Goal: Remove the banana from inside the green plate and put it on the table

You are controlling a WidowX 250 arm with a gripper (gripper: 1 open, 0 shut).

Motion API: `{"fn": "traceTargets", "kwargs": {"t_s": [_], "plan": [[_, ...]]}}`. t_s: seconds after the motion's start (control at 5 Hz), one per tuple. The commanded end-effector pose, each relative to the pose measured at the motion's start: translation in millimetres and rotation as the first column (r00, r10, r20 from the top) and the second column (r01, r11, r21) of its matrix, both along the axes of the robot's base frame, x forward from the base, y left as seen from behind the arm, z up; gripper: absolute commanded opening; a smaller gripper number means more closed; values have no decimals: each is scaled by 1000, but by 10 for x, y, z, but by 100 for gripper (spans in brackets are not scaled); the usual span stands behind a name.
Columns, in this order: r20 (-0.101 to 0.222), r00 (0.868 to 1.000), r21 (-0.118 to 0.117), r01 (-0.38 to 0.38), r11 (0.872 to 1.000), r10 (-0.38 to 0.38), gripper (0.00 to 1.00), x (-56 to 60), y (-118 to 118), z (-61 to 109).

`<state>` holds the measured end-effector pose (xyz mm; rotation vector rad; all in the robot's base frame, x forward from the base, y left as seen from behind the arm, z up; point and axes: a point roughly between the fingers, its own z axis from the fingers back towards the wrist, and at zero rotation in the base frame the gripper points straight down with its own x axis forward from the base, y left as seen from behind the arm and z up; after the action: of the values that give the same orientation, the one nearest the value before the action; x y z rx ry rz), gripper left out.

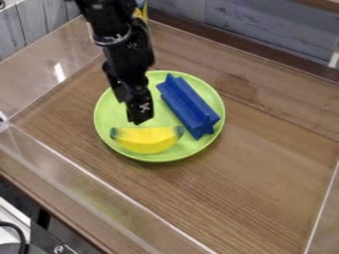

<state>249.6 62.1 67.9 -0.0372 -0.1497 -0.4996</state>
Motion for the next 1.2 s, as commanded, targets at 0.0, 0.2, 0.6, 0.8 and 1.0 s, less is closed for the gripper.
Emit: {"fn": "traceTargets", "kwargs": {"t_s": [0.0, 0.2, 0.6, 0.8, 1.0], "plan": [[44, 999, 12, -24, 1000, 24, 100, 166, -6, -55], [46, 997, 11, -59, 998, 58, 100, 182, 11, -84], [44, 991, 5, -130, 992, 129, 100, 151, -25, -187], [42, 985, 2, -167, 986, 167, 0, 110, -85, -250], [39, 985, 2, -167, 986, 166, 0, 144, -81, -307]]}}
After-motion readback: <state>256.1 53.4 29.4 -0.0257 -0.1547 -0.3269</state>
